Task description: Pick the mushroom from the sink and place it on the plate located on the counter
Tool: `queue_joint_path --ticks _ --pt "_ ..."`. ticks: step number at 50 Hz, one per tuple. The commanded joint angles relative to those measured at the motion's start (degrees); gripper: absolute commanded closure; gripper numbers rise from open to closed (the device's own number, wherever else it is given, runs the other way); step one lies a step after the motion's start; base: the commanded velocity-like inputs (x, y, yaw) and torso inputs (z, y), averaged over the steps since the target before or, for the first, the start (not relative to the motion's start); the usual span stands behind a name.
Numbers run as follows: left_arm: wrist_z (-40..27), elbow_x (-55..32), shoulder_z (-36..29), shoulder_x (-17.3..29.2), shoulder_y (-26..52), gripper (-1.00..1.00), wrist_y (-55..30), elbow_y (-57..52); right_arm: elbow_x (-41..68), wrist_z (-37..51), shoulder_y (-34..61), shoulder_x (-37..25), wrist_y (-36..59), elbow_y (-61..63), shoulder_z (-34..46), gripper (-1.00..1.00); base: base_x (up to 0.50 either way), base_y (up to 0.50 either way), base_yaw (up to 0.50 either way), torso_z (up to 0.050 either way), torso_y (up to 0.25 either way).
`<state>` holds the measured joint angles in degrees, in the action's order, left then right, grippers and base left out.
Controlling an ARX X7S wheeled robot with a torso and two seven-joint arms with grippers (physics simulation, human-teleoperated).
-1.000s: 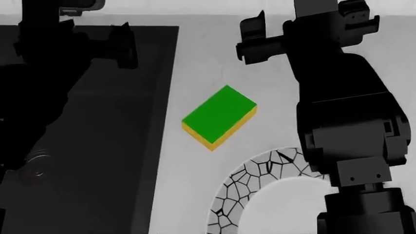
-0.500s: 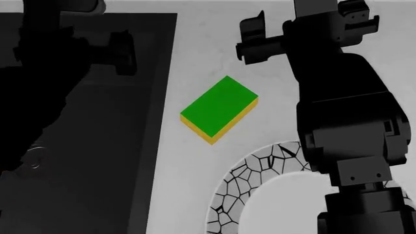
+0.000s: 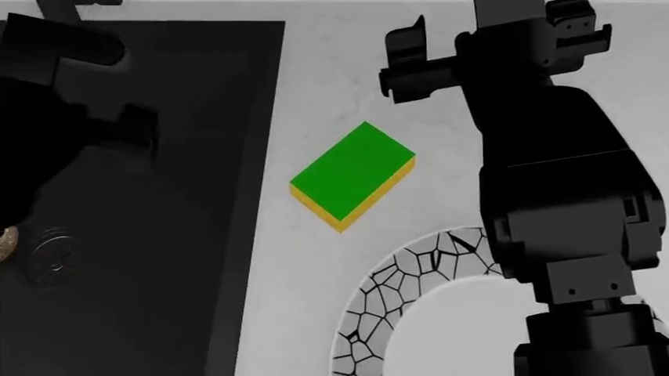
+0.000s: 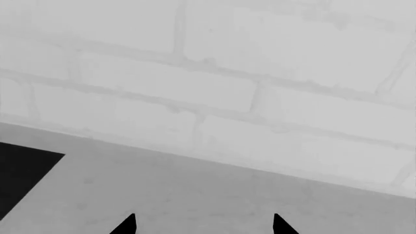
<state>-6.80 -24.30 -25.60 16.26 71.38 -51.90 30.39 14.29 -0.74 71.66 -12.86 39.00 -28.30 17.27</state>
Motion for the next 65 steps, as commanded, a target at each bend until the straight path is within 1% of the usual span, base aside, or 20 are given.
queue_joint_path --ticks 1,3,8,11,18,19,27,30,41,48,52,58,61,62,64,65 --pt "-0.1 -0.1 -0.4 3.1 -0.4 -1.0 -3.8 -0.7 0.3 0.2 0.0 -0.4 0.8 1.1 0.0 -1.0 0.0 0.0 0.0 0.0 0.0" --pt "0.1 -0.4 -0.2 3.3 -0.7 -1.0 -4.2 -0.9 0.3 0.2 0.0 -0.4 0.8 1.0 0.2 -1.0 0.0 0.0 0.0 0.0 0.0" --pt "-3.7 -3.2 5.2 3.8 -2.6 -1.0 -7.4 -3.3 0.3 0.2 0.1 -0.4 1.0 1.1 0.3 -1.0 0.0 0.0 0.0 0.0 0.0" --pt "-5.7 -3.9 7.9 3.9 -2.9 -1.0 -7.5 -2.9 0.3 0.2 0.1 -0.4 0.7 0.9 0.4 -1.0 0.0 0.0 0.0 0.0 0.0" --pt "-7.7 -4.5 11.0 4.4 -2.7 -1.0 -7.4 -1.3 0.3 0.1 0.3 0.0 0.4 0.2 0.8 -1.0 0.0 0.0 0.0 0.0 0.0" --pt "-8.4 -5.1 12.6 4.3 -2.6 -1.0 -7.5 -0.6 0.4 0.1 0.4 0.0 0.6 0.3 0.8 -1.0 0.0 0.0 0.0 0.0 0.0" --pt "-9.4 -4.7 14.4 4.6 -2.4 -1.0 -5.2 3.0 0.5 0.4 0.4 -0.3 1.3 1.3 1.0 -1.0 0.0 0.0 0.0 0.0 0.0" --pt "-10.2 -5.7 16.4 4.4 -2.2 -1.0 -5.3 3.8 0.5 0.4 0.2 -0.4 1.3 1.3 1.0 -1.0 0.0 0.0 0.0 0.0 0.0" --pt "-11.9 -5.0 17.2 4.6 -2.0 -1.0 -4.1 5.5 0.8 0.6 -0.1 -0.6 1.4 1.8 0.9 -1.0 0.0 0.0 0.0 0.0 0.0" --pt "-17.5 -7.2 20.7 5.3 -4.8 -1.0 -9.8 -2.4 1.0 0.7 -0.3 -0.7 1.1 1.7 0.8 -1.0 0.0 0.0 0.0 0.0 0.0" --pt "-19.8 -7.5 22.2 5.2 -5.0 -1.0 -11.3 -3.7 1.1 0.7 -0.5 -0.8 1.2 1.8 0.8 -1.0 0.0 0.0 0.0 0.0 0.0" --pt "-21.5 -7.7 23.3 5.2 -5.1 -1.0 -12.4 -3.4 1.2 0.6 -0.4 -0.9 1.0 1.7 0.8 -1.0 0.0 0.0 0.0 0.0 0.0" --pt "-19.9 -6.6 22.7 5.0 -3.9 -1.0 -9.4 1.4 1.4 0.7 -0.5 -1.0 1.4 2.1 0.7 -1.0 0.0 0.0 0.0 0.0 0.0" --pt "-19.7 -6.5 23.4 4.8 -3.2 -1.0 -8.2 4.3 1.4 0.7 -0.6 -1.0 1.4 2.1 0.7 -1.0 0.0 0.0 0.0 0.0 0.0" --pt "-19.1 -6.1 23.0 4.8 -2.5 -1.0 -7.5 6.3 1.4 0.8 -0.6 -1.0 1.5 2.2 0.7 -1.0 0.0 0.0 0.0 0.0 0.0" --pt "-19.8 -6.6 23.6 4.8 -3.0 -1.0 -8.2 5.2 1.4 0.8 -0.5 -1.0 1.5 2.2 0.8 -1.0 0.0 0.0 0.0 0.0 0.0"
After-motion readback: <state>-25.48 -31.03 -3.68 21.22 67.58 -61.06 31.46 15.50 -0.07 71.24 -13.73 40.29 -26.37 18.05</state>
